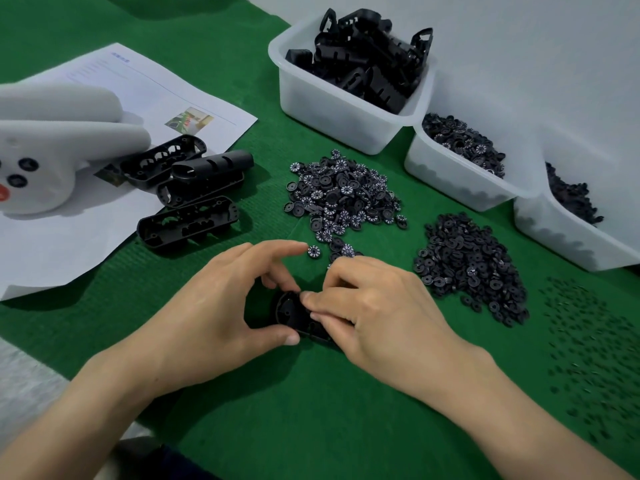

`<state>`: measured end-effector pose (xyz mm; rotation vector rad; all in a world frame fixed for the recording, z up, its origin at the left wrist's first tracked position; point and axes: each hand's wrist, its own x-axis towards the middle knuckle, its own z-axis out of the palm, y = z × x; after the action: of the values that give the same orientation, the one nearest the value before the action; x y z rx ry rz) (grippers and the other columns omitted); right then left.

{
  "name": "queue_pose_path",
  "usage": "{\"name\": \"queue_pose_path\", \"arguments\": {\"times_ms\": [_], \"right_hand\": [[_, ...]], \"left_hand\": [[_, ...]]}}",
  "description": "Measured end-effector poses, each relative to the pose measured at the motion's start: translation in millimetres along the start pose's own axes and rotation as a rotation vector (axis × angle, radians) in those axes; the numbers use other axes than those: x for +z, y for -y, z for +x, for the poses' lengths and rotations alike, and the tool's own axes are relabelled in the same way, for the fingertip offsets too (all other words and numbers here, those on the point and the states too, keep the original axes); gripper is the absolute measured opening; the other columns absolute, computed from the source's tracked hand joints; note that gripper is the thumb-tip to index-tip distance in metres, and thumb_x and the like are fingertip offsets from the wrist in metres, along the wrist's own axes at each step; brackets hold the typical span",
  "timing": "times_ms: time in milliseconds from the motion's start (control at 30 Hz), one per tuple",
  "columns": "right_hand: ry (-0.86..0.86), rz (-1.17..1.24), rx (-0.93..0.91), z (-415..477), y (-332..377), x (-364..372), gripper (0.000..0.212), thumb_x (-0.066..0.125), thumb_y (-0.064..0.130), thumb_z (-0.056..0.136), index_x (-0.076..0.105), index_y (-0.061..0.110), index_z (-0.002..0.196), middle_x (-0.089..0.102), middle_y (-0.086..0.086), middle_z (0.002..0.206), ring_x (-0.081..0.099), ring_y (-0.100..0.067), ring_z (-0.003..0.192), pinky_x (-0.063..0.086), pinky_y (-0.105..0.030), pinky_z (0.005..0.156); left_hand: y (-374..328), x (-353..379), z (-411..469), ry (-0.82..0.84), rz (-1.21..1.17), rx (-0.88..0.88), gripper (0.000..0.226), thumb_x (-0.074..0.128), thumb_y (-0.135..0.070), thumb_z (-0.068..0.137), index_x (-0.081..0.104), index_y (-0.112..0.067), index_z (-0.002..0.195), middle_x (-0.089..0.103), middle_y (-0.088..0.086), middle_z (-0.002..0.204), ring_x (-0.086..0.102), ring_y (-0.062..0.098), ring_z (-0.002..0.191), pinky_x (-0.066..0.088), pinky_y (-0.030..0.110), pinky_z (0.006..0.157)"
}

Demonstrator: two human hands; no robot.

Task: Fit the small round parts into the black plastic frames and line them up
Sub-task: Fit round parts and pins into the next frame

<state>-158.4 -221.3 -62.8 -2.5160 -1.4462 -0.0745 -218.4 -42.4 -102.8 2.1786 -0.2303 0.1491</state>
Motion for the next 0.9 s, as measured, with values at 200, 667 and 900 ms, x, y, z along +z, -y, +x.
{"name": "queue_pose_path", "arguments": {"times_ms": [200, 667, 900], "right_hand": [[0.053, 0.017, 0.03, 6.7, 2.2, -2.8, 0.012, 0.065, 0.02, 0.075, 0.075, 0.02, 0.081, 0.06, -0.001, 0.07, 0.059, -0.023, 0.065, 0.05, -0.033, 0.05], [0.057, 1.16, 0.567, 0.7, -27.2, -4.9, 0.011, 0.07, 0.007, 0.074, 0.074, 0.015, 0.08, 0.065, 0.002, 0.064, 0.05, -0.005, 0.054, 0.039, -0.014, 0.048], [0.031, 0.334, 0.097, 0.4, -14.5, 3.2, 0.015, 0.07, 0.016, 0.078, 0.074, 0.017, 0.093, 0.065, -0.001, 0.083, 0.061, -0.017, 0.076, 0.051, -0.037, 0.069]], "left_hand": [[-0.2, -0.2, 0.0, -0.004, -0.012, 0.004, 0.071, 0.07, -0.047, 0.059, 0.041, -0.04, 0.124, 0.062, -0.021, 0.093, 0.054, 0.005, 0.093, 0.04, 0.021, 0.083], [2.1, 0.3, -0.1, -0.003, 0.007, 0.006, 0.074, 0.08, -0.041, 0.063, 0.039, -0.04, 0.125, 0.06, -0.022, 0.096, 0.052, 0.004, 0.094, 0.037, 0.017, 0.085], [3.0, 0.3, -0.9, 0.002, 0.003, 0.0, 0.077, 0.081, -0.033, 0.062, 0.04, -0.038, 0.126, 0.06, -0.021, 0.095, 0.052, 0.004, 0.095, 0.038, 0.018, 0.086]]}}
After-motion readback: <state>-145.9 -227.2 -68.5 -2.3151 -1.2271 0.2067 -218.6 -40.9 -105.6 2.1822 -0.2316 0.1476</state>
